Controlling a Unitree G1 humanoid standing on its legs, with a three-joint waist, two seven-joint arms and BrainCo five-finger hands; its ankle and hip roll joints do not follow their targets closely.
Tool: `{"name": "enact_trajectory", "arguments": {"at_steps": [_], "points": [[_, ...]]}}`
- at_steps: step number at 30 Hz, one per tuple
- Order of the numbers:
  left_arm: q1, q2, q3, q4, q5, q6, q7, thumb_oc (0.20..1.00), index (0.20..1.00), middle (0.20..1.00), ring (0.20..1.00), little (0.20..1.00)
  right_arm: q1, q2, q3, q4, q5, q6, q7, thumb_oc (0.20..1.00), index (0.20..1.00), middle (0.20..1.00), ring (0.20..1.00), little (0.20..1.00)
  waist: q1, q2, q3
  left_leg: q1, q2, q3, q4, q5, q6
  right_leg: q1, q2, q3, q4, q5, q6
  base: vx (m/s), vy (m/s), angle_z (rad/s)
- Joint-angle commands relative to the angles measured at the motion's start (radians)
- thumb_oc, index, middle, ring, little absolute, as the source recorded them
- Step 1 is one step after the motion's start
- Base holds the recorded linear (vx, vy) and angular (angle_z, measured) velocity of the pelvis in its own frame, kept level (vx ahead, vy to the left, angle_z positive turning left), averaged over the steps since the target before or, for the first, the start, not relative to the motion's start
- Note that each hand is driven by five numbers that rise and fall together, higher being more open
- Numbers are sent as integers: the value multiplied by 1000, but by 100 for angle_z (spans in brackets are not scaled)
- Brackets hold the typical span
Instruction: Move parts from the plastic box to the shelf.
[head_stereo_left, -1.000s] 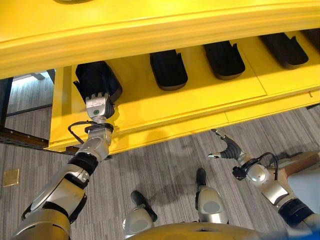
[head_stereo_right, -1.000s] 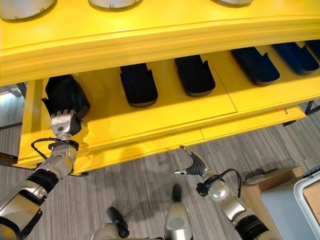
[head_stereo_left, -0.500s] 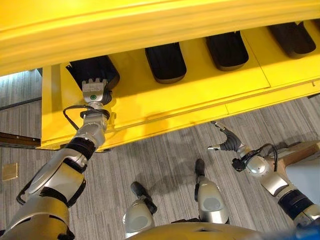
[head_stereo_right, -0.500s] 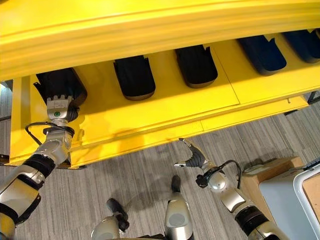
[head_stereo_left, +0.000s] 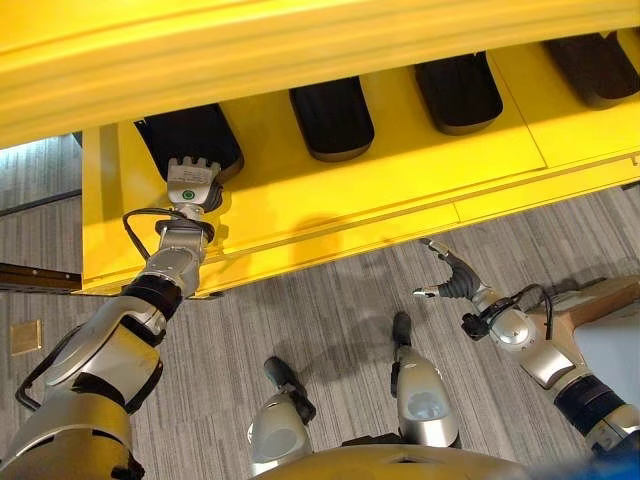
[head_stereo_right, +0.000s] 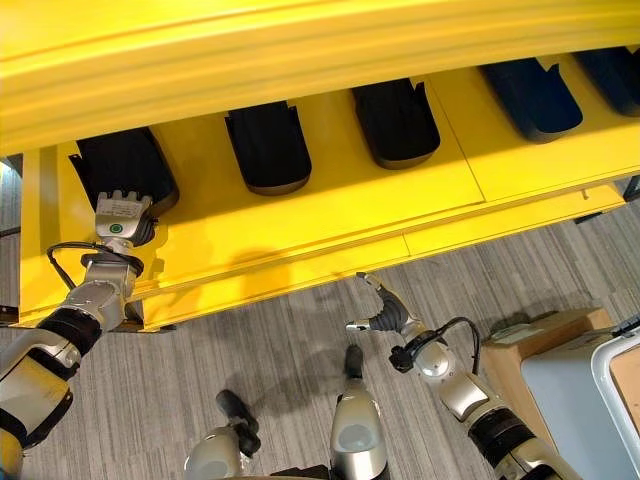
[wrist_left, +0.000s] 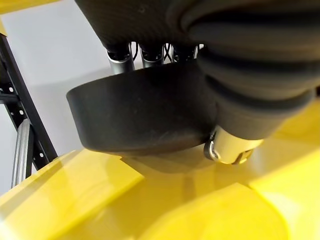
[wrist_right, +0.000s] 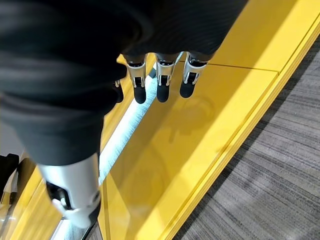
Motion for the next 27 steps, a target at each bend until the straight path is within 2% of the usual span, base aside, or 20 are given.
{"name": "enact_trajectory", "arguments": {"at_steps": [1, 13, 27], "points": [[30, 87, 43, -6, 82, 3, 38, 200, 200, 200, 200, 200, 3, -31, -11, -13, 13, -58, -3, 1000, 1000, 1000, 1000, 1000, 9, -16, -44, -90, 6, -97, 151, -58, -6, -13, 10, -36, 171, -155, 1, 22, 34, 0], [127, 76, 80, 6, 127, -2, 51, 200, 200, 200, 200, 200, 19, -32, -31, -8, -4, -56, 8, 1000, 1000, 1000, 1000, 1000, 11, -4, -55, -71, -6, -101, 139, -52, -1, 4, 6, -39, 167, -152, 2, 1, 1, 0], [119, 98, 84, 23, 163, 17, 41, 200, 200, 200, 200, 200, 17, -43, -42, -6, -14, -44, 18, 1000, 1000, 1000, 1000, 1000, 1, 7, -59, -62, -10, -98, 133, -41, -2, 6, 4, -32, 169, -151, 3, 1, 2, 0]]}}
